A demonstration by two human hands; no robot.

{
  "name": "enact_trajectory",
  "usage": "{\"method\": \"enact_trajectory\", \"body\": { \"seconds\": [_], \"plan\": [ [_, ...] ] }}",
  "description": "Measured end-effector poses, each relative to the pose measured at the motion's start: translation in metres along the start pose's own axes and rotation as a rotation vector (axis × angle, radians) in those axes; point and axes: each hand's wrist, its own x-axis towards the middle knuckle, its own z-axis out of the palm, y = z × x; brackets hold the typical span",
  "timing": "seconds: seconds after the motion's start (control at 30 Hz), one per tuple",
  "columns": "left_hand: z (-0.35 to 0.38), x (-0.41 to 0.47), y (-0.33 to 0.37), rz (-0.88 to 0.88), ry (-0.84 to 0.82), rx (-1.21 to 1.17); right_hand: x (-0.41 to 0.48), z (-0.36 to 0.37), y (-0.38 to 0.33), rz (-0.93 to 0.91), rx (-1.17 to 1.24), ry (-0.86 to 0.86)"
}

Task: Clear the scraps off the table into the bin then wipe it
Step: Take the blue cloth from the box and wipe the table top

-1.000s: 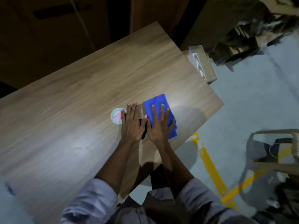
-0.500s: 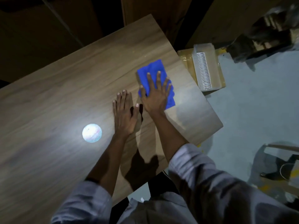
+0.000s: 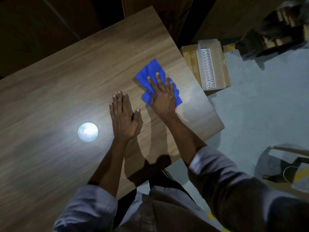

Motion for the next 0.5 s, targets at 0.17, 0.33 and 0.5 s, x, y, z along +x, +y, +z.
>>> {"method": "enact_trajectory", "body": {
  "seconds": [0.17, 0.33, 0.5],
  "plan": [
    [0.017, -0.027, 0.03, 0.004, -0.063, 0.061, -0.065, -0.011, 0.029, 0.221, -0.131, -0.079],
    [0.029, -0.08, 0.044, 0.078, -0.163, 0.087, -0.169, -0.016, 0.051, 0.321, -0.085, -0.045],
    [0.024, -0.137, 0.035, 0.181, -0.243, 0.111, -0.241, -0.021, 0.037, 0.307, 0.023, -0.009]
  ]
}}
